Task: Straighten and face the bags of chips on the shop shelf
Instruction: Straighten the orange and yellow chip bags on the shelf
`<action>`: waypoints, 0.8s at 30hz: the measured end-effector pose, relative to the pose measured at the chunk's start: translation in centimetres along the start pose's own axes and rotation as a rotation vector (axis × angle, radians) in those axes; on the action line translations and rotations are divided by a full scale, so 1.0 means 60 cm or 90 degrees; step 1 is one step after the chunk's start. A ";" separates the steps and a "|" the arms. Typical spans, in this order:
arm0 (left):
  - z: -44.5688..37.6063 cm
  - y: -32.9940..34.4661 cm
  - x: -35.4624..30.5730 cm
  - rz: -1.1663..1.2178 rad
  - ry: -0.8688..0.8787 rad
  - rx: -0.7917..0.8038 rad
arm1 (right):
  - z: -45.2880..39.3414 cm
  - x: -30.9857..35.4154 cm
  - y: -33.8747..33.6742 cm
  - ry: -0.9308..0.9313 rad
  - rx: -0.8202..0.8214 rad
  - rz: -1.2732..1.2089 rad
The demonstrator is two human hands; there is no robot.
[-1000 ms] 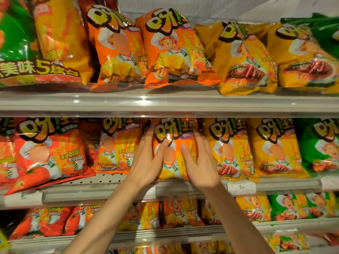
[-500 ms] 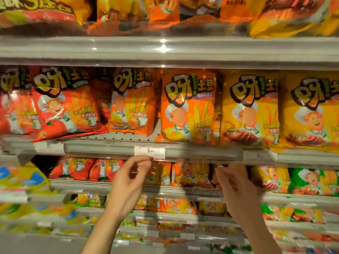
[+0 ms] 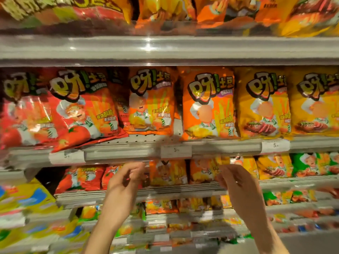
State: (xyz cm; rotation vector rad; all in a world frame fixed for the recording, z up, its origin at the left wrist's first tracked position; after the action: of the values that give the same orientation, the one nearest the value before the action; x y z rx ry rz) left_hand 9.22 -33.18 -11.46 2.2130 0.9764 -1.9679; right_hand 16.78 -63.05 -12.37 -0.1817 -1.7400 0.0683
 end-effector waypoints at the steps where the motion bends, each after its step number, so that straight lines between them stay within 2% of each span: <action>1: -0.007 -0.020 0.008 0.007 0.002 0.004 | 0.010 0.005 0.018 0.003 -0.002 0.007; 7: -0.025 -0.115 0.038 0.028 -0.022 0.025 | 0.083 0.030 0.099 0.037 -0.033 -0.059; 13: -0.033 -0.147 0.030 0.025 0.007 0.033 | 0.092 0.056 0.133 0.024 -0.054 -0.016; 18: -0.045 -0.140 -0.007 0.036 0.032 0.014 | 0.048 0.110 0.170 -0.025 0.009 -0.055; 22: -0.070 -0.108 -0.062 -0.006 0.111 0.022 | -0.013 0.163 0.210 -0.046 0.082 -0.140; 24: -0.102 -0.088 -0.084 -0.035 0.158 0.005 | -0.045 0.183 0.227 -0.086 0.095 -0.115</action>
State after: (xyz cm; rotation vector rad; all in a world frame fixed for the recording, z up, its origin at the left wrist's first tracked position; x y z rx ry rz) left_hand 12.17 -28.58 -3.63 2.5054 1.0661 -1.7494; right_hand 18.73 -48.04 -3.24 0.0907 -1.8708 0.0795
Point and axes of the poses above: each hand's wrist, its own z-axis away from the middle knuckle, its own y-axis out of the palm, x = y × z, the point moved 6 cm from there along -z, towards the middle knuckle, and after that the axes turned 12 degrees about -z, right-handed, at the moved point
